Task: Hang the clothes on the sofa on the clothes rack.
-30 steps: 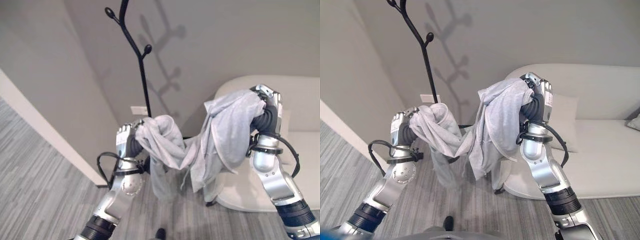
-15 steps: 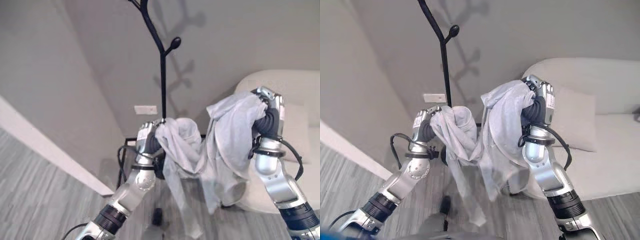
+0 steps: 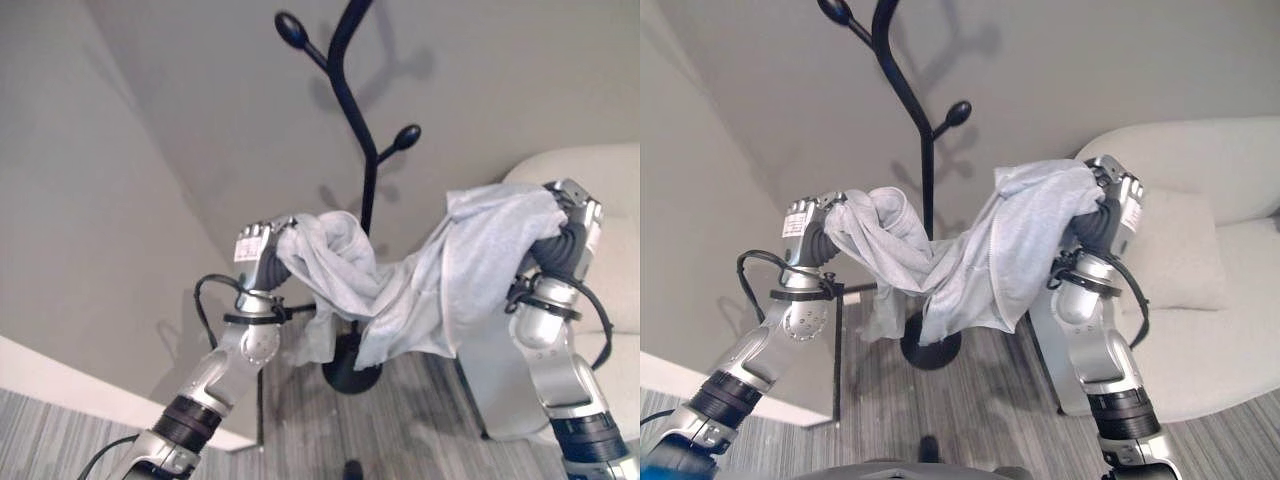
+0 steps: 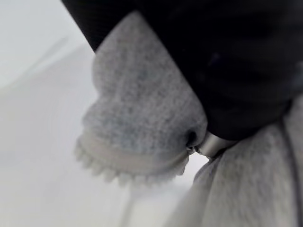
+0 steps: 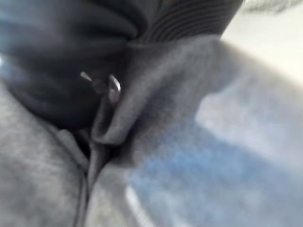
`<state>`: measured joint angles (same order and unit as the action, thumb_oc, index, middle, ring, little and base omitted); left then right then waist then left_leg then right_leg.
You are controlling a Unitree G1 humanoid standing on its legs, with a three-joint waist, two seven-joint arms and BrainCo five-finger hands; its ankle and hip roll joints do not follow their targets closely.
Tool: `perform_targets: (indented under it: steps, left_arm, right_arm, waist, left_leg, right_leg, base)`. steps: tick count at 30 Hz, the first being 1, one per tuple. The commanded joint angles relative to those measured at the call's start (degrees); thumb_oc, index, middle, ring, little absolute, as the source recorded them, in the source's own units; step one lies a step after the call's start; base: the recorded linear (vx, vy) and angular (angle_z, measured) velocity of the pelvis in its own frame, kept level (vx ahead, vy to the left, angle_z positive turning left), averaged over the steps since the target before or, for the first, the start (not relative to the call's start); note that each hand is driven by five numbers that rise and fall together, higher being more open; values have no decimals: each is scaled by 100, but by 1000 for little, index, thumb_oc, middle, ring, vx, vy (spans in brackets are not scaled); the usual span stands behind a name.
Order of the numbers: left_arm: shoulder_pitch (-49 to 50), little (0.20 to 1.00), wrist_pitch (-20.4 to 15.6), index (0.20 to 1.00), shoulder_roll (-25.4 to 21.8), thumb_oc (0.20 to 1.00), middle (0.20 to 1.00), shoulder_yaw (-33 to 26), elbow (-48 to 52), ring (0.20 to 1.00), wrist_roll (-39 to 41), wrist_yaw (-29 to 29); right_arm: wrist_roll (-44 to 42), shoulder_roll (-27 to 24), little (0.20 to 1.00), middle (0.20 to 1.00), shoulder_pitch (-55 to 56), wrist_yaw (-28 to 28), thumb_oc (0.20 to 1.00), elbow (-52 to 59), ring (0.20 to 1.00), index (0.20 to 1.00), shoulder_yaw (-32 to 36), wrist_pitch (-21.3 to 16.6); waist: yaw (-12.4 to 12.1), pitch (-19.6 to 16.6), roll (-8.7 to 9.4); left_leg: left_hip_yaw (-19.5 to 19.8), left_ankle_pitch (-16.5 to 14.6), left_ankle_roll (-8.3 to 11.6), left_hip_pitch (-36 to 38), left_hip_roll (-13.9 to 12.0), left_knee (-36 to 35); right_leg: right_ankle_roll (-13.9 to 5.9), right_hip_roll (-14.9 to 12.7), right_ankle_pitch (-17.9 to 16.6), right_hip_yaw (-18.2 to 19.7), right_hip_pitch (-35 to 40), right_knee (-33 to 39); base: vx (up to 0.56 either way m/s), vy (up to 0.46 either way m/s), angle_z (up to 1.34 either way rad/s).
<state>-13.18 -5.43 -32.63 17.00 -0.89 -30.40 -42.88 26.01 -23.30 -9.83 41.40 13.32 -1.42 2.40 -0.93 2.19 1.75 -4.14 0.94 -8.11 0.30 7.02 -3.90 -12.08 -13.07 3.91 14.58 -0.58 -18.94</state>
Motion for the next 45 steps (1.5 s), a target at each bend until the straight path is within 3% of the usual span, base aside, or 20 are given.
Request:
perform_targets:
  steps: [1,2,6,7,11,20,29,33,36,45]
  left_arm:
    - [17,200,-58,200,-321,200,200,-556,604,200,-383,-269]
    - [-110,200,2,200,-338,200,200,-690,569,200,-353,-395]
    - [-519,200,15,200,-198,200,200,-632,444,200,-311,-659]
    - [-520,200,1,200,-41,200,200,-627,495,200,-337,-682]
    - [-130,200,-60,200,25,200,200,-726,738,200,-384,-442]
    - [162,200,-142,200,-233,200,200,-882,992,200,-554,-253]
    - [-1177,200,14,200,-1279,200,200,-1208,509,200,-644,-633]
    - [-1425,200,52,200,-1451,200,200,-1242,325,200,-604,-703]
    - [-1772,200,94,200,-1926,200,200,-1324,31,200,-488,-721]
    - [-2282,200,310,200,-2469,200,200,-945,-1418,200,166,-296]
  right_arm:
    - [332,-445,200,200,-458,271,200,263,200,200,313,-253]
    - [344,-478,200,200,-523,347,200,297,200,200,368,-281]
    - [434,-579,200,200,-667,520,200,355,200,200,429,-306]
    - [511,-599,200,200,-561,596,200,518,200,200,599,-264]
    - [469,-571,200,200,-109,557,200,785,200,200,860,-283]
    - [686,-858,200,200,124,553,200,807,200,200,1140,-312]
    - [363,-1879,200,200,-1141,452,200,278,200,200,987,-467]
    - [220,-2097,200,200,-1491,415,200,131,200,200,962,-440]
    - [-125,-2619,200,200,-2046,384,200,-359,200,200,859,-435]
    - [-1276,-3600,200,200,-3354,-203,200,-2103,200,200,-227,-633]
  waist:
    - [124,-452,77]
    - [203,-369,74]
    - [436,-43,135]
    - [451,-52,219]
    - [446,-255,216]
    - [455,-493,251]
    - [424,-604,275]
    - [433,-612,270]
    - [394,-652,297]
    - [282,-648,427]
  left_leg:
    - [426,-354,594,-119,-644,-45]
    - [508,-435,575,161,-560,-96]
    - [702,-553,584,462,-428,-37]
    - [785,-631,596,520,-356,19]
    - [769,-678,664,703,-475,-100]
    - [786,-751,737,755,-611,-111]
    - [796,-781,913,844,-795,-111]
    - [814,-783,944,847,-826,-111]
    - [848,-775,1004,846,-880,-111]
    - [956,-689,1174,757,-979,-111]
  right_leg:
    - [376,657,-743,-152,-147,1245]
    - [381,1081,-580,-200,-549,1445]
    - [353,1535,-776,-120,-922,1612]
    - [475,1419,-786,-10,-648,1759]
    - [508,1314,-916,-90,-308,2138]
    - [558,1336,-850,-130,-6,2383]
    - [616,1384,-711,-124,130,2381]
    - [631,1384,-691,-148,133,2376]
    - [644,1378,-649,-209,153,2372]
    - [658,1316,-587,-488,162,2334]
  base:
    - [285,135,-27]
    - [91,39,-28]
    - [121,56,25]
    - [121,29,90]
    - [134,-61,69]
    - [84,-45,7]
    - [50,-38,-1]
    - [38,-19,11]
    - [54,-21,7]
    - [25,-20,17]
